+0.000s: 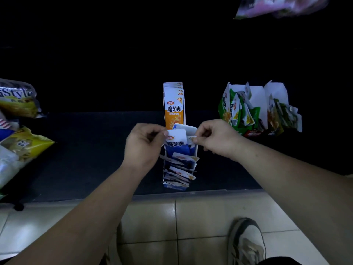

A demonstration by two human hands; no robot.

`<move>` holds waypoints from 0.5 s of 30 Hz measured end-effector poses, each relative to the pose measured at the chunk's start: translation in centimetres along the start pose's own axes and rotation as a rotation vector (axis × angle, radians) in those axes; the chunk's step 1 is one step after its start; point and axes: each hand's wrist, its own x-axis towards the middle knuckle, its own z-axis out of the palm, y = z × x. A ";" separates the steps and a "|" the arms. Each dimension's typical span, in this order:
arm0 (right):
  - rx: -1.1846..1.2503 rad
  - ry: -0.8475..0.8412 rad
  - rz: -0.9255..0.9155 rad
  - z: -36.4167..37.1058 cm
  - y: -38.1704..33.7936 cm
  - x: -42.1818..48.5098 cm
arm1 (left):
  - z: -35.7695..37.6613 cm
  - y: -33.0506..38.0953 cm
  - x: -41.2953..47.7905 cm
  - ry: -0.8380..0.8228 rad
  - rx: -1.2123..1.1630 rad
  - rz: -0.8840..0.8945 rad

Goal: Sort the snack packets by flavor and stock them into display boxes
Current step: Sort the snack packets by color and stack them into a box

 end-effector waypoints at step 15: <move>0.190 0.082 0.066 -0.2 -0.6 -0.3 | -3.3 4.5 0.6 -0.065 -0.180 -0.348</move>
